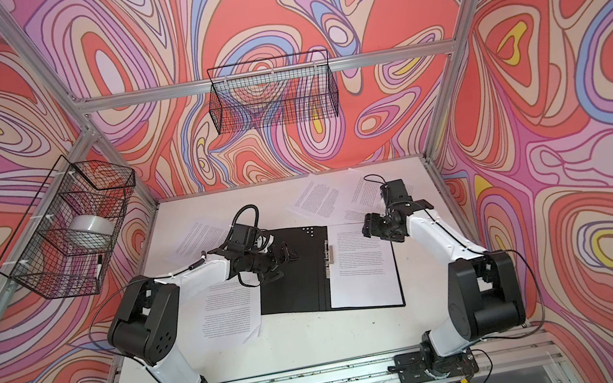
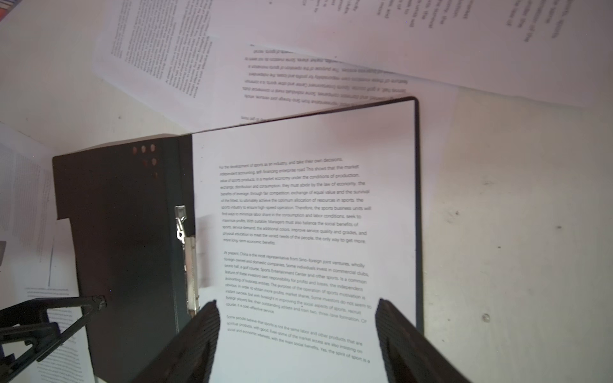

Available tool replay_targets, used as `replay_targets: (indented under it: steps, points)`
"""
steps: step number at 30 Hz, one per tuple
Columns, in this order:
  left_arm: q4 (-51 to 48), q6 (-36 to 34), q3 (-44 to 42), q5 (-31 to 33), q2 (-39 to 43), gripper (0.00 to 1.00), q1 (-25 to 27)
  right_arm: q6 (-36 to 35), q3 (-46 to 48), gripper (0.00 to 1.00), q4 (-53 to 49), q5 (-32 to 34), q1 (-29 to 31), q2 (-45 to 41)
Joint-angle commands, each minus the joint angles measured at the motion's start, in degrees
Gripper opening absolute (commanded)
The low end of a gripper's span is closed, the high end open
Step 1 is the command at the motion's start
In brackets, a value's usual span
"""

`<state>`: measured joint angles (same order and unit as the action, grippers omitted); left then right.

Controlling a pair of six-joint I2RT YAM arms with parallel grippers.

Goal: Put the files into the folder

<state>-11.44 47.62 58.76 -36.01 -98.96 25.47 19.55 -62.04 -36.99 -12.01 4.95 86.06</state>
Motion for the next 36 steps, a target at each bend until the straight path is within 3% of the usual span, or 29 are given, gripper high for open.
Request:
replay_targets:
  steps: [1,7,14,18,21,25,32,34,36]
  points:
    - [-9.59,0.77,1.16,4.33,9.60,1.00,0.31,0.12,0.37,0.78,0.16,-2.10,1.94,-1.45]
    - [-13.54,11.93,-13.04,12.86,29.54,1.00,0.32,1.11,2.16,0.76,2.35,-2.85,8.67,-1.83]
    - [-18.01,31.29,-31.26,17.19,54.24,1.00,0.30,1.11,3.97,0.74,4.19,-5.26,12.05,-1.56]
    - [-23.15,41.83,-38.36,17.89,63.34,1.00,0.28,1.28,5.03,0.73,5.26,-5.54,12.80,-2.06]
    - [-28.89,41.66,-37.52,18.73,65.02,1.00,0.29,1.82,5.90,0.73,5.90,-5.48,12.96,-2.19]
    - [-35.03,36.25,-34.10,19.25,61.81,1.00,0.28,2.85,7.08,0.72,6.83,-5.48,13.07,-2.51]
    - [-22.28,40.42,-38.30,18.49,57.33,0.99,0.32,3.78,7.04,0.71,7.01,-5.35,13.32,-2.61]
    - [-19.79,41.31,-38.91,18.32,55.77,0.95,0.34,3.81,6.82,0.71,6.72,-5.13,13.41,-2.58]
    - [-16.71,43.27,-40.38,17.20,53.98,0.83,0.32,3.75,6.68,0.70,6.46,-5.01,13.44,-2.46]
